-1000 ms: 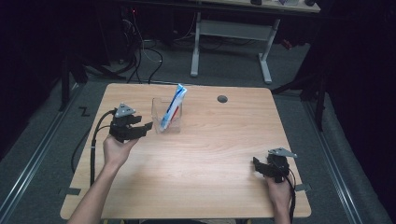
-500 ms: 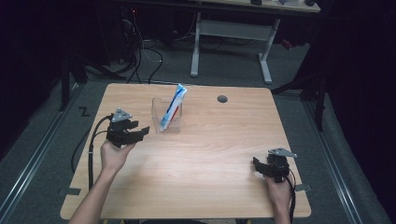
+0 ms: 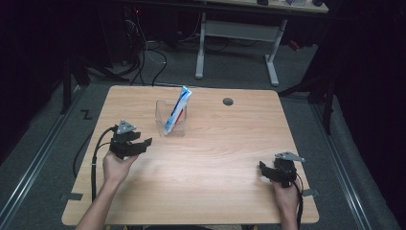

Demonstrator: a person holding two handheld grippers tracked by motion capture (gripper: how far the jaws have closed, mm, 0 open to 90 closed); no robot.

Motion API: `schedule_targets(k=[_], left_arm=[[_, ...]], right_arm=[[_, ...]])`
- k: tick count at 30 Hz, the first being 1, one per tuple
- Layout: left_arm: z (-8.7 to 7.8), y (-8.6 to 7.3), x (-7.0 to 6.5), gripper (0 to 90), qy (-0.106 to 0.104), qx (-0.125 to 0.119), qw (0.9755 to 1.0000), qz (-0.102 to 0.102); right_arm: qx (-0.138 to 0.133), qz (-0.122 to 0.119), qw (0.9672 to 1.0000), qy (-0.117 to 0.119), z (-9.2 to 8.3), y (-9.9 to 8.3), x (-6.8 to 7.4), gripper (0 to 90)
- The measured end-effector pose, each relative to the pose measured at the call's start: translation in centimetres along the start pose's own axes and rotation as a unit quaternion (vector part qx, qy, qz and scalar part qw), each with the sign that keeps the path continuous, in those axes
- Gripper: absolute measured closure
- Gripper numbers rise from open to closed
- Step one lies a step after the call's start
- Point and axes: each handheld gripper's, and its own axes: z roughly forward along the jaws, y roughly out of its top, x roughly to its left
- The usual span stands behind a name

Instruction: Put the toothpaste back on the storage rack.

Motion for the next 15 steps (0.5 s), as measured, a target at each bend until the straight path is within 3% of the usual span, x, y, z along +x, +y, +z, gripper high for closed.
schedule_targets(k=[15], left_arm=[[1.0,-2.1,-0.2,44.6,-0.007,0.012,0.9998,-0.017]], right_arm=[[0.0,0.0,1.0,0.0,0.0,0.0,0.0,30.0]])
